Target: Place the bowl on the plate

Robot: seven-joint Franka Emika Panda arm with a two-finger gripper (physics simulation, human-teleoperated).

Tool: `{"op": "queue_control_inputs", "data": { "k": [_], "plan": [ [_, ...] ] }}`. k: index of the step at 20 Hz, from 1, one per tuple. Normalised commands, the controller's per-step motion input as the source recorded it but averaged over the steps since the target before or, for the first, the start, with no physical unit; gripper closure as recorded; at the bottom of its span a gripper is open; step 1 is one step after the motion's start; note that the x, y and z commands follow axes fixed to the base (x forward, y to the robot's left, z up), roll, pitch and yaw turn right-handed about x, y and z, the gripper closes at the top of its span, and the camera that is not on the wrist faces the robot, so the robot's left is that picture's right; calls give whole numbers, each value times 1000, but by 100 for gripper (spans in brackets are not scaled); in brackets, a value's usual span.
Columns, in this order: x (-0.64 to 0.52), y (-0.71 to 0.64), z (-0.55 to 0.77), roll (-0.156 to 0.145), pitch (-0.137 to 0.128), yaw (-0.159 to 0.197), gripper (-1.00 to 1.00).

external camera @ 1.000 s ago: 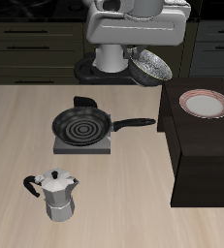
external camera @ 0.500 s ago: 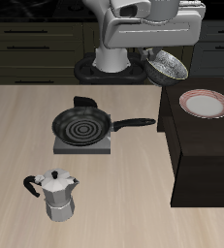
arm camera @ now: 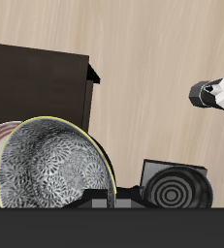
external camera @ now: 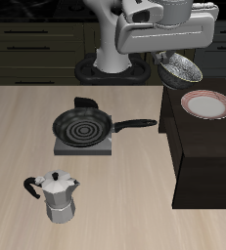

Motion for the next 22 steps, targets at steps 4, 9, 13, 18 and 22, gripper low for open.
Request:
{"op": "queue_control_inputs", "data": {
  "k": [4, 9, 13, 18, 22],
  "plan": [
    [45, 276, -123, 53, 22, -9, 100],
    [-13, 250, -96, 43, 10, -12, 100],
    [9, 117, -75, 13, 22, -19, 100],
    [-36, 164, -78, 21, 13, -7, 100],
    [-73, 200, -64, 24, 11, 4, 100]
  ]
}}
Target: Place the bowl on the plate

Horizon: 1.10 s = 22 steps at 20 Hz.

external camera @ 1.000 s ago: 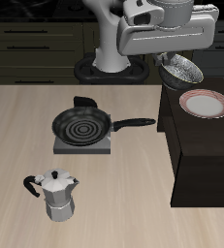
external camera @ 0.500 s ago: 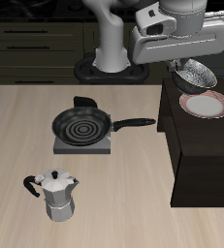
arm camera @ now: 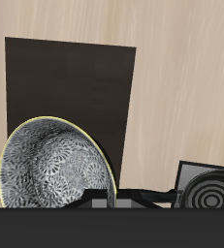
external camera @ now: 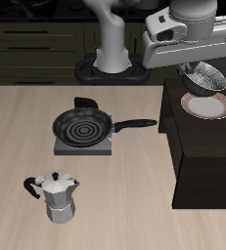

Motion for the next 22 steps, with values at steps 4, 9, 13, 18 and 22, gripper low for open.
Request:
{"op": "queue_control_inputs", "data": {
  "k": [4, 9, 13, 18, 22],
  "plan": [
    [-72, 168, -88, 23, 16, 7, 100],
    [-13, 145, -121, 18, 20, -3, 100],
    [-77, 107, -75, 16, 8, -8, 100],
    [-15, 112, -51, -14, 5, 0, 100],
    [-99, 226, -79, -16, -7, 18, 100]
  ]
}}
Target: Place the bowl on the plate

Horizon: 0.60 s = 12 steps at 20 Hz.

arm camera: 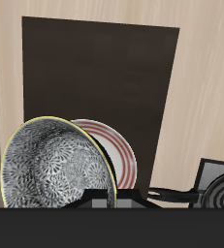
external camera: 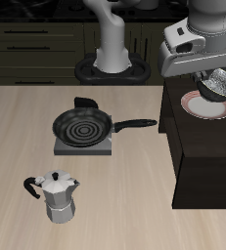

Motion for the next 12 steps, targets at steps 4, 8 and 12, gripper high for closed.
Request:
{"op": "queue_control_inputs", "data": {
  "k": [4, 8, 12],
  "plan": [
    [-19, 90, -52, -1, -4, 17, 100],
    [74, -54, -122, -38, 13, 23, 100],
    [36, -29, -34, -4, 8, -3, 100]
  ]
}}
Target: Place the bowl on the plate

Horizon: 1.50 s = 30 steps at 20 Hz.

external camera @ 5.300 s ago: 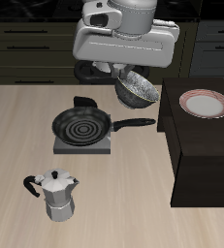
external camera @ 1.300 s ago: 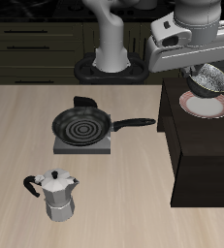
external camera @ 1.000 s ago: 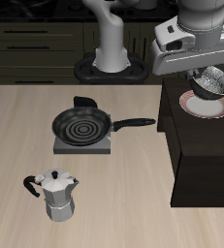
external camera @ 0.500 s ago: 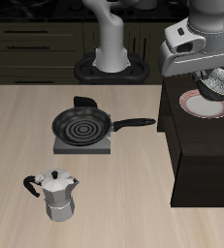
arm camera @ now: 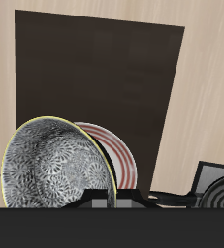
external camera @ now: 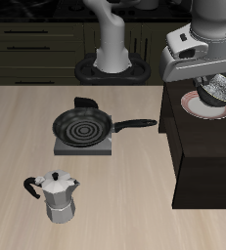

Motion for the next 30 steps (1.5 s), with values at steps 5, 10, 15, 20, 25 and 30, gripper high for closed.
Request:
{"op": "queue_control_inputs", "data": {
  "k": [5, 10, 15, 20, 25, 30],
  "plan": [
    [-19, 85, -216, 10, 34, 5, 100],
    [-68, 96, -120, 33, 21, 12, 100],
    [-67, 59, -116, 10, 7, 17, 100],
    [10, 82, -241, -25, -3, 68, 100],
    [-26, 52, -284, -16, 21, 77, 100],
    [19, -59, 16, -8, -4, 26, -100]
  ]
}}
